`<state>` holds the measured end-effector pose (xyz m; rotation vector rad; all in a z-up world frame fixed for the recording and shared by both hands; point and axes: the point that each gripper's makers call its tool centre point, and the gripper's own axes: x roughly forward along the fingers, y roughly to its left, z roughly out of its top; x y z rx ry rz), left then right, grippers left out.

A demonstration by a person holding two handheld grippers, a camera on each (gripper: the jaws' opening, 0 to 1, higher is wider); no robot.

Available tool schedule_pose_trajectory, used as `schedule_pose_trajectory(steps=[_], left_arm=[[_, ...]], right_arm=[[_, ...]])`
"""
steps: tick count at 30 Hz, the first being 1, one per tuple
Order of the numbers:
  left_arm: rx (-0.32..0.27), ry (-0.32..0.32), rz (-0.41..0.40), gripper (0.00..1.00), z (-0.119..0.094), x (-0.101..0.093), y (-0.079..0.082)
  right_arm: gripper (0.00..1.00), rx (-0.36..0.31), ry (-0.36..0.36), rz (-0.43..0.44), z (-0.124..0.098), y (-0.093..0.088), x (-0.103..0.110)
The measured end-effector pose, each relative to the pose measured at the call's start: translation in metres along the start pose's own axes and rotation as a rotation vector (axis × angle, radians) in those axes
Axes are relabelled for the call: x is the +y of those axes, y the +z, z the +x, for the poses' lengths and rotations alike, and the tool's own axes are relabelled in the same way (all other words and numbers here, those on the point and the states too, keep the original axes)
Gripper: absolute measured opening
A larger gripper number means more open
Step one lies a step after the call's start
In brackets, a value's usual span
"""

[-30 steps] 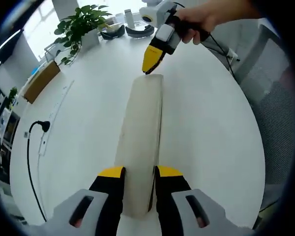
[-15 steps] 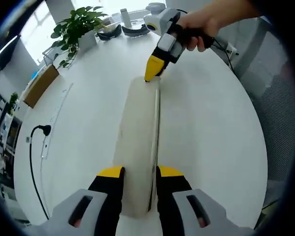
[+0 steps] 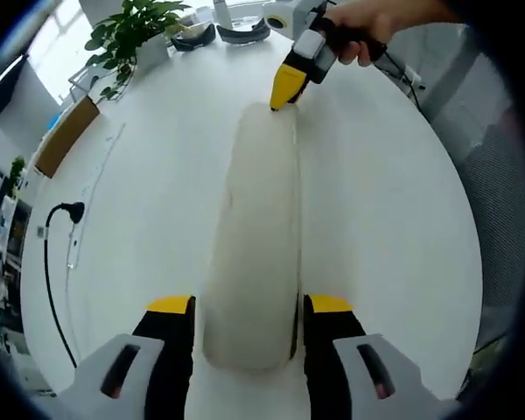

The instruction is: Arrange the utensils inside the cutlery case until each visible utensil rests in its matching compartment.

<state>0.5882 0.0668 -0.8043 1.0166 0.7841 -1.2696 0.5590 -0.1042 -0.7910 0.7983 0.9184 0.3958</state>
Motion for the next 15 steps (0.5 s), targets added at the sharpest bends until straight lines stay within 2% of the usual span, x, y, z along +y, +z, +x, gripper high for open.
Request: schedule_pose_trajectory(steps=[1, 2, 3, 4, 5, 12, 15], left_arm=[[0.02, -0.001, -0.008, 0.58, 0.002, -0.001, -0.005], [0.022, -0.009, -0.003, 0.55, 0.001, -0.002, -0.006], [-0.013, -0.027, -0.017, 0.47, 0.0, -0.004, -0.001], [0.016, -0.012, -0.005, 0.45, 0.001, -0.003, -0.005], [0.003, -0.02, -0.014, 0.43, 0.0, -0.006, -0.003], [0.018, -0.021, -0.004, 0.42, -0.003, -0.01, -0.006], [0.015, -0.007, -0.032, 0.46, -0.003, -0.006, -0.007]], right_arm=[[0.18, 0.005, 0.003, 0.002, 0.0, 0.0, 0.0], [0.18, 0.009, 0.002, 0.009, 0.0, 0.0, 0.0], [0.18, 0.011, 0.002, 0.01, 0.0, 0.0, 0.001], [0.18, 0.013, 0.002, 0.006, 0.0, 0.001, 0.001], [0.18, 0.015, -0.001, 0.006, 0.001, 0.002, 0.001], [0.14, 0.034, -0.017, -0.02, 0.0, 0.006, 0.003], [0.13, 0.024, -0.034, -0.064, -0.001, 0.009, 0.003]])
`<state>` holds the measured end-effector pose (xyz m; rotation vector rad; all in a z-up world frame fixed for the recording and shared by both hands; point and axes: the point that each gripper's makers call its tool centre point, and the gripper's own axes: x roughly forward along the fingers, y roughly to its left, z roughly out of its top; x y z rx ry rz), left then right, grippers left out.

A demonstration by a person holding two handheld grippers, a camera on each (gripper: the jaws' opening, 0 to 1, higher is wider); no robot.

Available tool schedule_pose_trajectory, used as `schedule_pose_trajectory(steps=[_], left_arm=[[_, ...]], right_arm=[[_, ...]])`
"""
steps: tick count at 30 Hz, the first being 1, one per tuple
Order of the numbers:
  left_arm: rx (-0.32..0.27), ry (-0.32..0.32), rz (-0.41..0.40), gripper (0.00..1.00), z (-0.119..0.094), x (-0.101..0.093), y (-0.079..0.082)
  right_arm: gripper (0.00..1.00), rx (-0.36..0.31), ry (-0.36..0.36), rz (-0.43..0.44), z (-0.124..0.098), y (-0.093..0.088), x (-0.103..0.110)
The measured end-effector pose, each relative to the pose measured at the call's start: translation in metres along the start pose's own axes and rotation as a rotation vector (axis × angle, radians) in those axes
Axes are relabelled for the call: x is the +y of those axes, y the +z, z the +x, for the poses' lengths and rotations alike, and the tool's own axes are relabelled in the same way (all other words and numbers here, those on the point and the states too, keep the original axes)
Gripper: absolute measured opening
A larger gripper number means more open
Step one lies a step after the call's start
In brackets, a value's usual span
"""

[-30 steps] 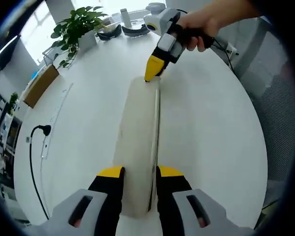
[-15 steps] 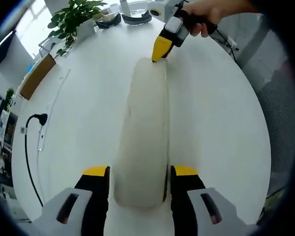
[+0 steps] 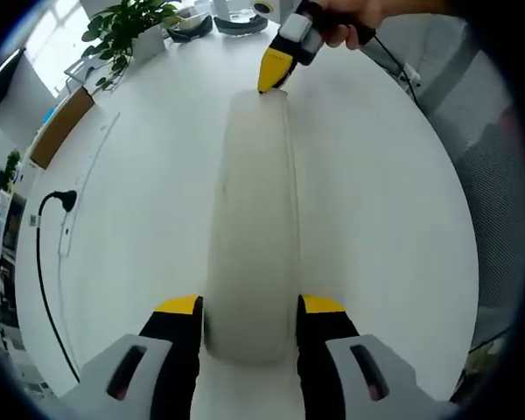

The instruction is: Arrange the utensils inside the cutlery case until each visible utensil rests in its matching compartment.

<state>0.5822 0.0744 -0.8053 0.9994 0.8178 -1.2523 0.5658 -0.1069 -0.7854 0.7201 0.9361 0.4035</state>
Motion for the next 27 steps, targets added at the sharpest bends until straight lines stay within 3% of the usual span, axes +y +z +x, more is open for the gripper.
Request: schedule_pose_trajectory(steps=[5, 7, 8, 9, 14, 18, 22, 24, 26, 27], left_arm=[[-0.002, -0.007, -0.018, 0.56, -0.002, -0.004, 0.0], [0.014, -0.007, -0.026, 0.47, -0.002, -0.005, -0.003], [0.045, -0.003, 0.036, 0.43, -0.002, -0.004, -0.006], [0.018, 0.003, 0.017, 0.42, -0.001, -0.006, -0.002], [0.027, 0.018, 0.01, 0.42, 0.002, -0.006, 0.0], [0.02, 0.013, 0.002, 0.41, 0.002, -0.007, 0.001], [-0.002, 0.008, -0.017, 0.41, 0.002, -0.007, 0.003], [-0.008, 0.005, -0.027, 0.41, 0.001, -0.006, 0.004], [-0.006, 0.006, -0.011, 0.41, 0.003, -0.006, 0.003], [-0.004, 0.008, -0.018, 0.41, 0.003, -0.005, 0.002]], right_arm=[[0.11, -0.013, 0.002, 0.003, 0.001, 0.002, -0.001], [0.1, -0.028, -0.001, 0.005, 0.002, 0.006, -0.002], [0.1, -0.031, -0.001, 0.008, 0.002, 0.007, -0.002], [0.09, -0.038, -0.002, 0.013, 0.002, 0.008, -0.002], [0.09, -0.045, 0.037, 0.051, 0.0, 0.006, -0.003], [0.14, -0.077, 0.092, -0.037, 0.001, 0.005, 0.006], [0.16, -0.055, 0.091, -0.08, 0.002, -0.002, 0.01], [0.12, -0.058, 0.054, -0.113, 0.001, -0.002, 0.005], [0.1, -0.061, 0.055, -0.098, 0.002, -0.002, 0.001], [0.11, -0.067, 0.075, -0.003, 0.003, -0.002, 0.003]])
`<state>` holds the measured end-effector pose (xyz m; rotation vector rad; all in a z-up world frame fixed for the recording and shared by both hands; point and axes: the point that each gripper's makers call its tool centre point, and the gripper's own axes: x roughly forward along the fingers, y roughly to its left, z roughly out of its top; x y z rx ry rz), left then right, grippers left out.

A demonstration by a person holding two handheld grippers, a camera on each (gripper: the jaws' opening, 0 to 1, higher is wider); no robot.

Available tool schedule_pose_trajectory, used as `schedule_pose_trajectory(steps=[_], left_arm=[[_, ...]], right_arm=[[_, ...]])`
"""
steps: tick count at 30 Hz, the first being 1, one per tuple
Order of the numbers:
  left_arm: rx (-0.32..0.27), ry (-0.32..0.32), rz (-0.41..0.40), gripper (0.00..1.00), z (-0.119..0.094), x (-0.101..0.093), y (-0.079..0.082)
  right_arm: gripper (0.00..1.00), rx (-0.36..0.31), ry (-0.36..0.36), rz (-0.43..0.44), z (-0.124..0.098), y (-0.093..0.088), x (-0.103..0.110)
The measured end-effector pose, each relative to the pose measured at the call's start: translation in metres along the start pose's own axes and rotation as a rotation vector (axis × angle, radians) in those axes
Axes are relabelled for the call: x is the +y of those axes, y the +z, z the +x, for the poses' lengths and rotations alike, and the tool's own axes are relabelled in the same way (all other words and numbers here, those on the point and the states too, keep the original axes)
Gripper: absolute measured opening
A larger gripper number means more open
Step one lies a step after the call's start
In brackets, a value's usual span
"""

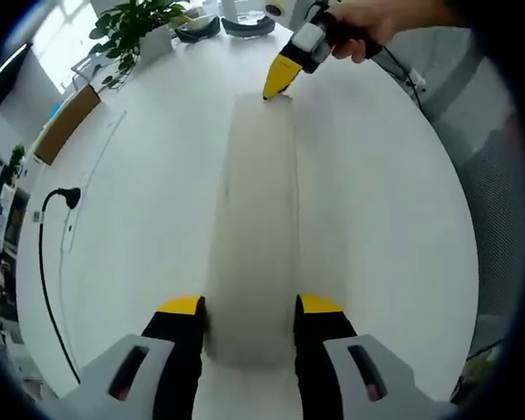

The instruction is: Arrange the utensils inside the cutlery case until each visible utensil rests in its matching compartment.

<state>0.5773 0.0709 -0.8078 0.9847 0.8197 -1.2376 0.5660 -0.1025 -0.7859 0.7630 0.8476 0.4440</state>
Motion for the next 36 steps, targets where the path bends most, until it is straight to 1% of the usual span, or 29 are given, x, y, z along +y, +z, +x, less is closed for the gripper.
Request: schedule_pose_trajectory(steps=[2, 6, 7, 8, 10, 11, 12, 13, 14, 15, 16, 17, 19, 21, 23, 24, 26, 27, 28, 29, 30, 31, 32, 34, 35, 36], left_arm=[[0.002, 0.001, -0.019, 0.42, 0.001, 0.0, 0.001], [0.013, -0.003, -0.014, 0.41, 0.001, 0.001, 0.001], [0.017, -0.004, -0.018, 0.41, 0.001, 0.001, 0.001], [0.019, -0.006, -0.018, 0.41, 0.001, 0.001, 0.0], [0.026, -0.009, -0.018, 0.41, 0.001, 0.002, 0.0], [0.029, -0.008, -0.018, 0.41, 0.001, 0.002, 0.0], [0.034, -0.008, -0.022, 0.41, 0.001, 0.002, 0.0], [0.035, -0.008, -0.022, 0.41, 0.002, 0.002, 0.0], [0.036, -0.009, -0.022, 0.4, 0.002, 0.003, 0.0], [0.035, -0.011, -0.022, 0.4, 0.002, 0.003, -0.001], [0.033, -0.013, -0.022, 0.4, 0.002, 0.003, -0.001], [0.033, -0.016, -0.021, 0.4, 0.002, 0.003, 0.0], [0.033, -0.024, -0.024, 0.4, 0.002, 0.003, -0.001], [0.046, -0.036, -0.017, 0.4, 0.003, 0.004, 0.0], [0.05, -0.039, -0.01, 0.4, 0.003, 0.002, -0.001], [0.049, -0.042, -0.007, 0.4, 0.003, 0.002, -0.001], [0.04, -0.045, 0.012, 0.4, 0.002, 0.001, 0.0], [0.024, -0.053, 0.05, 0.4, 0.002, 0.001, 0.002], [0.021, -0.057, 0.084, 0.4, 0.003, 0.0, 0.003], [0.035, -0.057, 0.069, 0.4, 0.003, -0.001, 0.003], [0.039, -0.058, 0.068, 0.41, 0.003, 0.0, 0.004], [0.055, -0.06, 0.053, 0.41, 0.004, 0.002, 0.004], [0.061, -0.062, 0.041, 0.41, 0.004, 0.002, 0.003], [0.068, -0.061, 0.028, 0.42, 0.004, 0.002, 0.002], [0.071, -0.058, 0.013, 0.43, 0.004, 0.003, 0.002], [0.078, -0.054, -0.001, 0.43, 0.004, 0.002, 0.001]], right_arm=[[0.1, -0.007, 0.011, 0.065, 0.001, 0.003, -0.002], [0.12, 0.004, 0.03, 0.07, 0.004, 0.004, -0.005], [0.12, 0.018, 0.051, 0.128, 0.005, 0.003, -0.003], [0.13, 0.024, 0.054, 0.136, 0.005, 0.004, -0.005], [0.13, 0.018, 0.06, 0.108, 0.007, 0.004, -0.005], [0.12, 0.02, 0.059, 0.113, 0.007, 0.005, -0.006], [0.11, 0.016, 0.072, 0.166, 0.007, 0.005, -0.004], [0.11, 0.018, 0.083, 0.153, 0.006, 0.004, -0.006], [0.11, 0.02, 0.093, 0.171, 0.007, 0.004, -0.006], [0.1, 0.024, 0.096, 0.17, 0.007, 0.006, -0.008], [0.1, 0.034, 0.092, 0.147, 0.007, 0.006, -0.006], [0.1, 0.047, 0.081, 0.161, 0.008, 0.007, -0.006], [0.09, 0.07, 0.076, 0.134, 0.009, 0.008, -0.006], [0.08, 0.073, 0.077, 0.149, 0.009, 0.008, -0.007], [0.09, 0.077, 0.089, 0.109, 0.01, 0.008, -0.007], [0.1, 0.086, 0.093, 0.113, 0.01, 0.01, -0.008], [0.15, 0.123, 0.08, 0.163, 0.012, 0.008, -0.009], [0.2, 0.134, 0.071, 0.14, 0.015, 0.008, -0.01], [0.2, 0.117, 0.057, 0.081, 0.017, 0.009, -0.012], [0.19, 0.104, 0.053, 0.081, 0.021, 0.011, -0.013], [0.18, 0.101, 0.074, 0.137, 0.025, 0.012, -0.008], [0.17, 0.077, 0.071, 0.064, 0.027, 0.015, -0.01], [0.17, 0.058, 0.086, 0.001, 0.027, 0.015, -0.008], [0.17, 0.079, 0.105, 0.039, 0.024, 0.005, -0.006], [0.14, 0.088, 0.138, -0.018, 0.022, -0.001, -0.002], [0.09, 0.041, 0.163, -0.061, 0.022, 0.002, 0.003]])
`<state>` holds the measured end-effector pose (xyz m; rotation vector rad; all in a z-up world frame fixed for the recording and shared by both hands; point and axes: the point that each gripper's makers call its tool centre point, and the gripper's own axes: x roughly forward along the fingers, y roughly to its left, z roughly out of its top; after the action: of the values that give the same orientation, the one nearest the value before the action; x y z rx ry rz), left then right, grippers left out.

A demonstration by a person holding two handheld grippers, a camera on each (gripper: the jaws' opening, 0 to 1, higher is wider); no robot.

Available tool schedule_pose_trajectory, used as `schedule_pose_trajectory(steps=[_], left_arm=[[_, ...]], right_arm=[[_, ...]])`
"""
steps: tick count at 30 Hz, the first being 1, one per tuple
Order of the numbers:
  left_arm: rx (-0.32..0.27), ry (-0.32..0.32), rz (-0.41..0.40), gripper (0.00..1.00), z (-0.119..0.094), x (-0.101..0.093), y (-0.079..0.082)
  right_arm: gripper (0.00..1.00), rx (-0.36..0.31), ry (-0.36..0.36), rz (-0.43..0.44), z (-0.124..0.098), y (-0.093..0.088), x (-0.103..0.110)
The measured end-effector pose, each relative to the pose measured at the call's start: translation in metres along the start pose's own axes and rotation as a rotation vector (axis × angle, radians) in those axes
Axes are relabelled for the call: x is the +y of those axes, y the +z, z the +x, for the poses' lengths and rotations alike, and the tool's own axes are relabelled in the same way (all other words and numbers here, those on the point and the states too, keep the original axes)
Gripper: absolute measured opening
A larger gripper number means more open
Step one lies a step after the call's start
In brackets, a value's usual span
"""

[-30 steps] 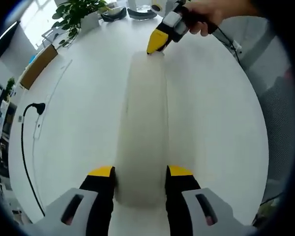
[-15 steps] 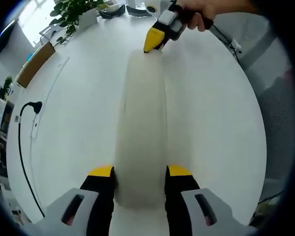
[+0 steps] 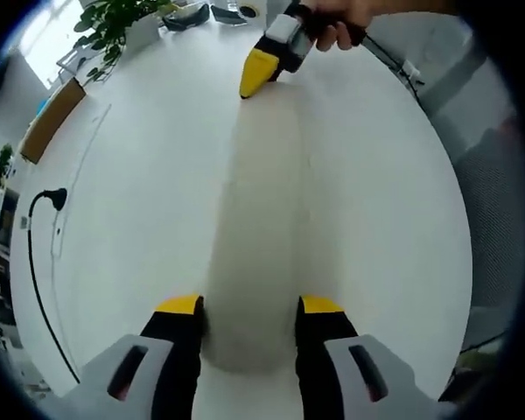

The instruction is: Arrange the utensils inside the cutlery case until each visible utensil rests in its matching compartment.

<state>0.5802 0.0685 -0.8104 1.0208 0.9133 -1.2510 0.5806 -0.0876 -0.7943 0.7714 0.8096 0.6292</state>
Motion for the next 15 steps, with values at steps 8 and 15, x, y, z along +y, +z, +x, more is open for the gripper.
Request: schedule_pose_trajectory(steps=[8, 15], left_arm=[[-0.035, -0.002, 0.041, 0.43, 0.0, -0.002, 0.001], [-0.019, 0.014, 0.022, 0.42, 0.001, -0.004, 0.004]], right_arm=[[0.0, -0.062, -0.059, -0.023, -0.029, 0.01, 0.003], [0.0, 0.245, -0.275, -0.526, -0.046, -0.005, 0.013]])
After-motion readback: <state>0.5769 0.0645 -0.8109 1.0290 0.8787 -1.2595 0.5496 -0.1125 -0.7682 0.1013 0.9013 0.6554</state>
